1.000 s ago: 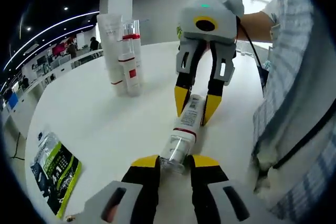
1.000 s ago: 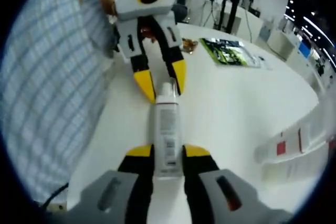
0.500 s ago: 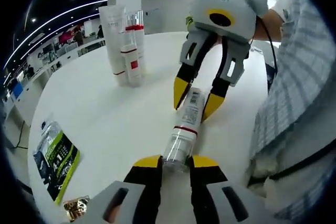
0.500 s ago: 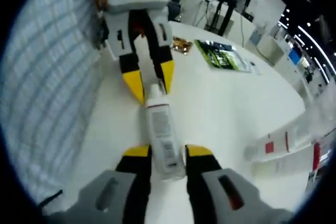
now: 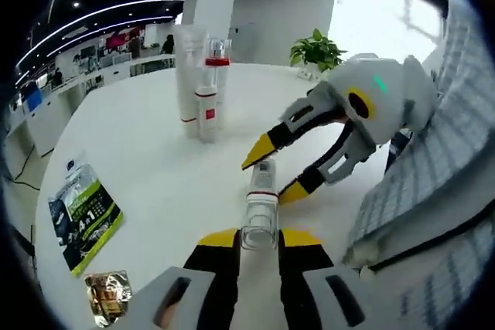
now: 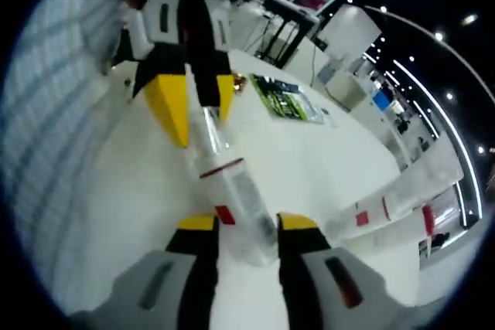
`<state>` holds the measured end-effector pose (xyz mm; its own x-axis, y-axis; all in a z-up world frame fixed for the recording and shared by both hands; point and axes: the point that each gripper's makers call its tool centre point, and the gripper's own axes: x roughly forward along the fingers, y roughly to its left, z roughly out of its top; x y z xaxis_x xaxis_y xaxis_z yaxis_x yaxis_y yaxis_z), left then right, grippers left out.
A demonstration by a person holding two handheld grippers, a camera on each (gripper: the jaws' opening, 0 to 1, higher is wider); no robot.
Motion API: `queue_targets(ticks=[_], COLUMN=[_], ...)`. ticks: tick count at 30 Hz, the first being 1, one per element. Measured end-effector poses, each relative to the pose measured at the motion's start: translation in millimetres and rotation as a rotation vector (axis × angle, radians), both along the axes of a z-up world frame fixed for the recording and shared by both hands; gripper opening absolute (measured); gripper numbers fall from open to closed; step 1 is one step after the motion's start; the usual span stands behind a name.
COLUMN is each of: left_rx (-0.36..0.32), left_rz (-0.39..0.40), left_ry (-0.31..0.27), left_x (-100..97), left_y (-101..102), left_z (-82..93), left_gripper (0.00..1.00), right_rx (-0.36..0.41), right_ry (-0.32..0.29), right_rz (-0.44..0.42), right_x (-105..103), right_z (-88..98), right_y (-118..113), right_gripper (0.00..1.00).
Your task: Arrange the skincare products in the storage area until every visible bottle or jar stands upright without overlapping.
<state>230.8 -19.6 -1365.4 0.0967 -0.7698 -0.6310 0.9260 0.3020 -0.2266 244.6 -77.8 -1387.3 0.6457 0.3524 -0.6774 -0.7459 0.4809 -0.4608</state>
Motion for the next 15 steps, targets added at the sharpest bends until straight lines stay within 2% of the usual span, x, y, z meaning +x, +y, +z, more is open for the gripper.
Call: queue_targets(ticks=[3,6,9,11,15], left_rx=[-0.014,-0.093,-0.127,-0.143,-0.169], left_rz=[0.012,0.049,0.059,0.057,0.073], left_ry=[-0.026,-0.025,-0.021,-0.046,-0.094], left_x=[1.7,6.6,9.4,10.6,12.6], left_y=[-4.1,-13.7,-20.6,-28.1,-36.1], left_z=[8.5,23.6,33.4,41.8,51.8], left_gripper=[0.18,0.18,0.18,0.18,0.18], right_rx=[0.017,0.045,0.095,0.166,0.240], right_ry=[-0.033,-0.047,-0.031,-0.014,0.016], right_rz=[-0.034,-0.078,-0.123,-0.155,-0.189], right_x=[5.0,9.5,9.4,7.9,6.4], right_z=[3.4,5.9,8.5,11.1,13.7], right_y=[-1.8,-5.2,-8.5,-10.1,-9.7], right_gripper=[0.27,0.27,0.26,0.25,0.25])
